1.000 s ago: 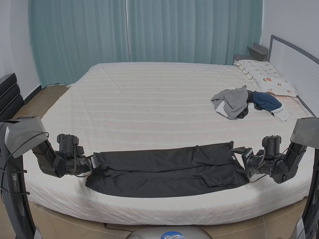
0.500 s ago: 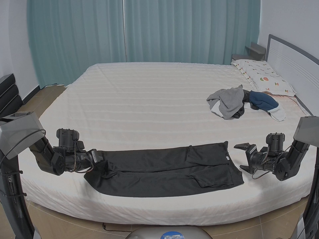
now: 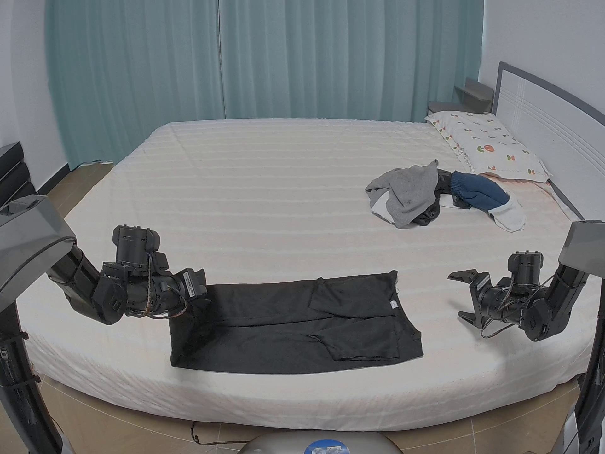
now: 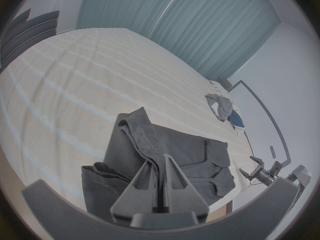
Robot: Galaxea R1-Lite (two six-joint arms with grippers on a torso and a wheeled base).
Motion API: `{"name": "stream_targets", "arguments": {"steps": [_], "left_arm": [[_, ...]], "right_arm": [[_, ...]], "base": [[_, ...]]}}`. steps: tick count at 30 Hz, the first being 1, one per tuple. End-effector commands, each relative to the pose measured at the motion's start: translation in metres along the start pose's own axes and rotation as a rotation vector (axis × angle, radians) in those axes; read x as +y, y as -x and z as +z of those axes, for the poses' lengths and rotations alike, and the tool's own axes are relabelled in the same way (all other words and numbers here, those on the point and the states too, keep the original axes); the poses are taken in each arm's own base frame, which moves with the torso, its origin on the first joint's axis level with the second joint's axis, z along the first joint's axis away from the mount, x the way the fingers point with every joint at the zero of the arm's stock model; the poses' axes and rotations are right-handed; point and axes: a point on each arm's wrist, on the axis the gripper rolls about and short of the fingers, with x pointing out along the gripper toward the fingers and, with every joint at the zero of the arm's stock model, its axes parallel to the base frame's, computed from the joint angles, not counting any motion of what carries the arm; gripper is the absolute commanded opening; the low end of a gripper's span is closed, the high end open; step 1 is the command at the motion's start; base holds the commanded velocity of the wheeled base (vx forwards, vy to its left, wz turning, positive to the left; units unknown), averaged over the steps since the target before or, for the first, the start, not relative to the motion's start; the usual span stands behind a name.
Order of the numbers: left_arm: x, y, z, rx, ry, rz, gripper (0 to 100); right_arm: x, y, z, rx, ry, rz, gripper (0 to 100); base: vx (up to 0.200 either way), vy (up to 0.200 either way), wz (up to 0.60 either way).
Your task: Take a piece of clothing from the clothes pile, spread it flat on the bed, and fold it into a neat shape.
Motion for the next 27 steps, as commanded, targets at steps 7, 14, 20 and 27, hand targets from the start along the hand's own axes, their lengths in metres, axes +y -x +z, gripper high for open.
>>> {"name": "stream_targets", "arguments": {"steps": [7, 14, 20, 27], "left_arm": [[-0.056, -0.005, 0.002, 0.028, -0.026, -0.033, 0], [-0.084, -0.015, 0.003, 0.096, -0.043, -0.043, 0], [-0.099, -0.032, -0.004, 0.143, -0.039, -0.045, 0], [-0.105, -0.055, -0.01, 0.135, -0.035, 0.009, 0]], "right_arm": [[0.0, -0.002, -0.003, 0.007, 0.003, -0.002, 100], [-0.001, -0.002, -0.003, 0.009, 0.004, -0.003, 100], [-0.001, -0.002, -0.004, 0.011, 0.005, -0.004, 100], [-0.001, -0.003, -0.004, 0.013, 0.008, -0.005, 100]], "base": [[0.0, -0.2, 0.0], [0.0, -0.2, 0.0], [0.0, -0.2, 0.0], [0.0, -0.114, 0.0]]}}
